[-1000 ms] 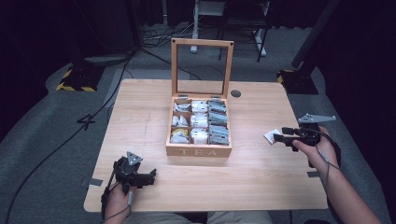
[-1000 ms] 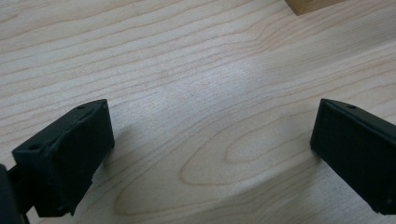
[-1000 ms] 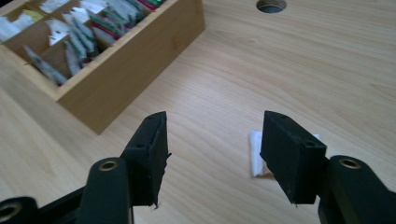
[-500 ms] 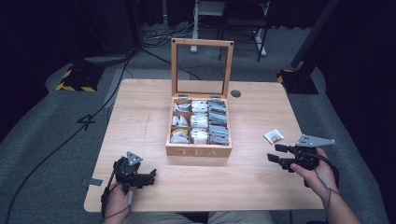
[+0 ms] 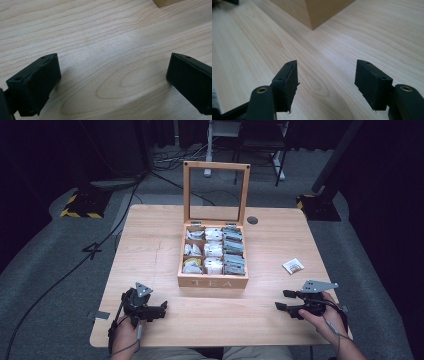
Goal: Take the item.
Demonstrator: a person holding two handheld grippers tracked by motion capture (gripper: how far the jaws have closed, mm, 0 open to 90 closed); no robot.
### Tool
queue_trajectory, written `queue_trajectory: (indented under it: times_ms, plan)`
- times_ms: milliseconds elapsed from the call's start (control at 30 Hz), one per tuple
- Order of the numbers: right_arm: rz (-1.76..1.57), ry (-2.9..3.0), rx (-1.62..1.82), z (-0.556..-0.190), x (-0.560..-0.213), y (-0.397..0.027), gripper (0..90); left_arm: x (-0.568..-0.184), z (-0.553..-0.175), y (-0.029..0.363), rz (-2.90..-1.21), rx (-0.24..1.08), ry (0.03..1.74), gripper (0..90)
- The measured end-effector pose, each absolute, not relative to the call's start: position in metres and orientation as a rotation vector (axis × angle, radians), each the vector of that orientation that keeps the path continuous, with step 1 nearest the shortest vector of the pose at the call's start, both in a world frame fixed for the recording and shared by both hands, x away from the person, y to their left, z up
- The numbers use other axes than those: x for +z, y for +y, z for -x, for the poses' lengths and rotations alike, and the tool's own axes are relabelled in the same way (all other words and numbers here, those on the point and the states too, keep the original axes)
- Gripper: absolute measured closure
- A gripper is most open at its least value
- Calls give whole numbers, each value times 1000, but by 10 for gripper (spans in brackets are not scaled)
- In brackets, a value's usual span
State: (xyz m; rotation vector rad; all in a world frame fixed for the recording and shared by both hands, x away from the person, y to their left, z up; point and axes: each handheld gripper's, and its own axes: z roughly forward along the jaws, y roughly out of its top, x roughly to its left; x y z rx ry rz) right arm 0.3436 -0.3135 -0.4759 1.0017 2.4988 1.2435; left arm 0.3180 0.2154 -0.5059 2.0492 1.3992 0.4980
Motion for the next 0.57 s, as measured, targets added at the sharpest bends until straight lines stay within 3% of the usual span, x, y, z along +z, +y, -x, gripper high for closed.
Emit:
queue_trajectory:
  times_ms: [333, 500, 567]
  plan:
    - [-940, 2539, 1103, -340, -498, -302, 295, -506, -318, 215, -2049, 497, 1399, 0]
    - [-859, 2519, 1102, -337, -505, -296, 141, -506, -319, 215, -2052, 496, 1398, 0]
    - [-858, 2524, 1097, -337, -505, -295, 138, -506, -319, 215, -2051, 497, 1396, 0]
